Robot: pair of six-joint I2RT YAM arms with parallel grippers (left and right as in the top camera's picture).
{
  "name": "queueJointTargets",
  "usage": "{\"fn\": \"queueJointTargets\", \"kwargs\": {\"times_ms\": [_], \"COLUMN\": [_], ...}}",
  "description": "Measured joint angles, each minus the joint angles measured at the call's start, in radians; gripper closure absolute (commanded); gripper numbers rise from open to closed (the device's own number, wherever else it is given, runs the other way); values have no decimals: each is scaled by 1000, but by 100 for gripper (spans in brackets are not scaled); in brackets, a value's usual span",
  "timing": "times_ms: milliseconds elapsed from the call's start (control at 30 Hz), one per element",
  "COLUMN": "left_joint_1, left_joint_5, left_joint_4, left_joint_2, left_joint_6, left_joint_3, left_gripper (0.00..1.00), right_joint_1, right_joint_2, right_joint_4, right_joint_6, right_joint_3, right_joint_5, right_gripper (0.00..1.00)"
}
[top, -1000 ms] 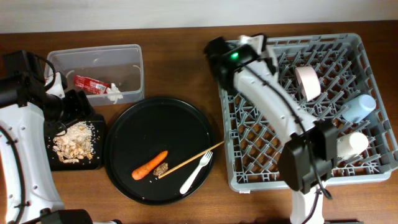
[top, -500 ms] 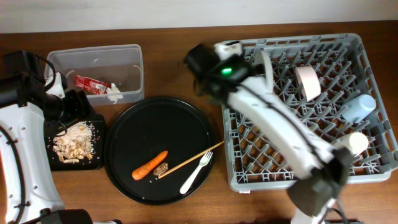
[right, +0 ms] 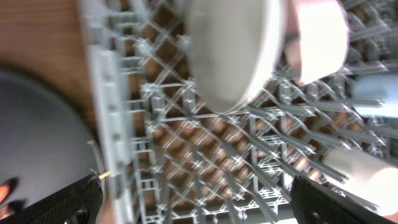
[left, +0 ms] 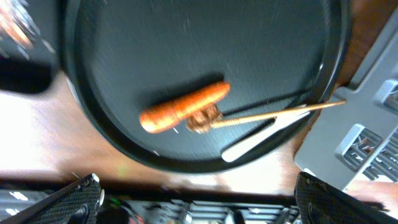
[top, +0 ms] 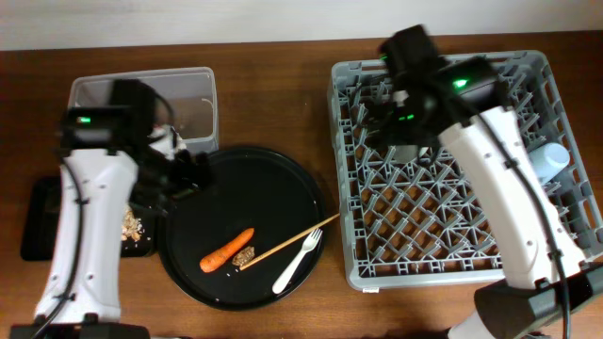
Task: Sort waste into correct bins and load items into the dishwasher rack
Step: 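Reach the left gripper to the carrot on the round tray and grasp it, then carry the carrot with the left gripper onto the black rectangular tray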
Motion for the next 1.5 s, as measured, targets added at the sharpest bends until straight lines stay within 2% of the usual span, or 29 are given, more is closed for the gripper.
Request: {"fn": "queueJointTargets", "kwargs": {"times_ms": [300, 433, 567, 633, 767, 967, 1033, 1133, 1167, 1500], "left_joint_1": [-213, -288, -287, -274, -200, -120, -115, -115, -115, -111], "left_joint_5": [15, 5, -4, -30, -62, -104, -119, -147, -161, -169], "left_joint_4": [48, 188, 338, 462, 635, 800, 815, 825, 838, 900], "left_joint_2": [0, 0, 0, 0, 0, -2, -2, -2, -3, -5], "left_joint_6": [-523, -777, -927, -988, -1032, -1040, -1039, -1032, -1030, -984], "left_joint_3": [-186, -342, -500, -599, -714, -795, -798, -798, -798, -792], "left_gripper": [1, 1, 1, 1, 1, 3, 17, 30, 37, 62], "right_joint_1": [-239, -324, -348, -348, -348, -348, -348, -348, -348, -348], "right_joint_2": [0, 0, 0, 0, 0, 0, 0, 0, 0, 0], "right_joint_4": [-64, -68, -71, -74, -74, -74, -74, -74, -74, -74], "right_joint_6": [-69, -76, -87, -93, -95, -96, -96, -95, -95, -95], "right_joint_3": [0, 0, 0, 0, 0, 0, 0, 0, 0, 0], "right_joint_5": [-35, -83, -114, -126, -135, -143, -144, -145, -145, -145], "right_gripper": [1, 1, 1, 1, 1, 2, 1, 1, 1, 1]}}
